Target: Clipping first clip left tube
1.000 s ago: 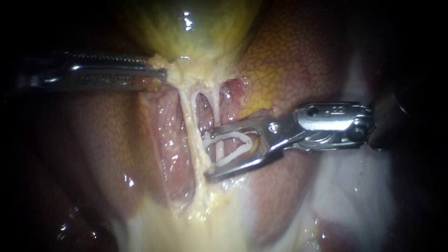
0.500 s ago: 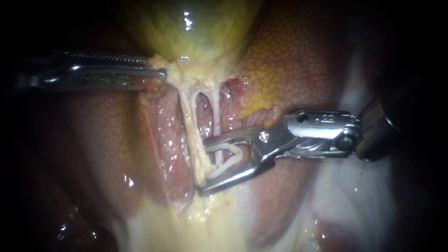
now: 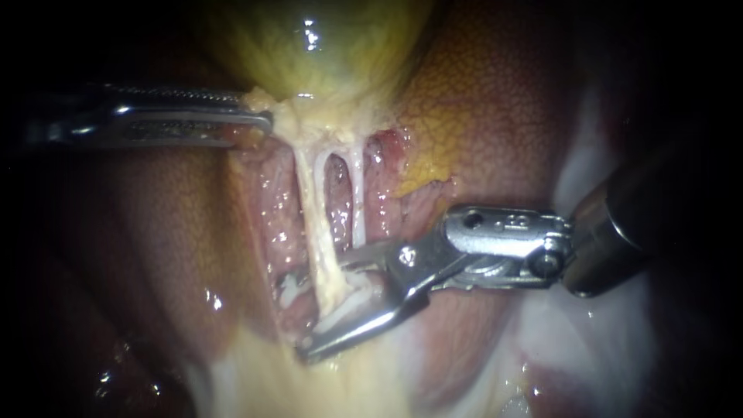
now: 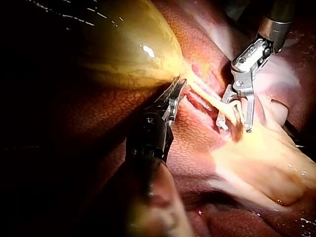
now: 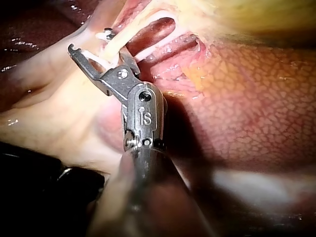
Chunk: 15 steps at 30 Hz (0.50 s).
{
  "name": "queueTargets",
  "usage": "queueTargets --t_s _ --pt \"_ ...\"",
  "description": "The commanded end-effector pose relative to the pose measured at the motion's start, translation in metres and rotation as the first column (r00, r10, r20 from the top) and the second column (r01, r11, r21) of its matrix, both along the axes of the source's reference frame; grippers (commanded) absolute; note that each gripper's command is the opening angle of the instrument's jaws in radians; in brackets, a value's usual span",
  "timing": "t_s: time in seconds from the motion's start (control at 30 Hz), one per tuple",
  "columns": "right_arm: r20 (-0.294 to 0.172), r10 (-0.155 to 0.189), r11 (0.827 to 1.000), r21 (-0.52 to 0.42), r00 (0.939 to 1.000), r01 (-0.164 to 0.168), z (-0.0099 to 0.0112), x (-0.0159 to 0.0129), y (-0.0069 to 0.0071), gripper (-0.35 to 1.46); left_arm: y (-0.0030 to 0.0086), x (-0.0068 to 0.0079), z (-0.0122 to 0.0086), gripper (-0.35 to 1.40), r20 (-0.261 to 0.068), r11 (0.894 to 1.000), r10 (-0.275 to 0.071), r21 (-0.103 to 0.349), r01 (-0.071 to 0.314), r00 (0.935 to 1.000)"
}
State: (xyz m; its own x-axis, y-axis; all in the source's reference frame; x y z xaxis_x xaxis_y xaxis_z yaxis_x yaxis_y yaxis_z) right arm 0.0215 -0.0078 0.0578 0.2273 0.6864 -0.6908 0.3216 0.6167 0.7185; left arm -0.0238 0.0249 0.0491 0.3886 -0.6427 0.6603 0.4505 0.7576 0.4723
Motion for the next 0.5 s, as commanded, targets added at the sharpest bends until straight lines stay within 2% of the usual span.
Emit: queueTargets --t_s 0.03,0.23,0.4,0.5 --pt "-0.005 -0.002 1.000 0.000 1.0000 0.002 -0.0001 0.0000 0.0000 0.42 0.0000 0.0000 0.0000 -0.35 -0.001 1.000 -0.001 0.000 0.001 1.0000" --pt "0.000 -0.011 1.000 0.022 0.9999 0.011 -0.0003 0.0002 -0.0002 0.32 0.0000 0.0000 0.0001 -0.35 -0.001 1.000 -0.001 -0.001 0.001 1.0000" --pt "0.018 -0.014 0.998 0.067 0.9997 0.013 -0.0005 0.0001 0.0000 0.00 0.0000 0.0000 0.0001 -0.35 -0.001 1.000 -0.001 -0.001 0.001 1.0000" --pt "0.025 -0.006 0.997 0.071 0.9997 0.005 -0.0005 0.0001 0.0001 -0.12 0.0000 0.0000 0.0002 -0.35 -0.001 1.000 -0.001 -0.001 0.001 1.0000"
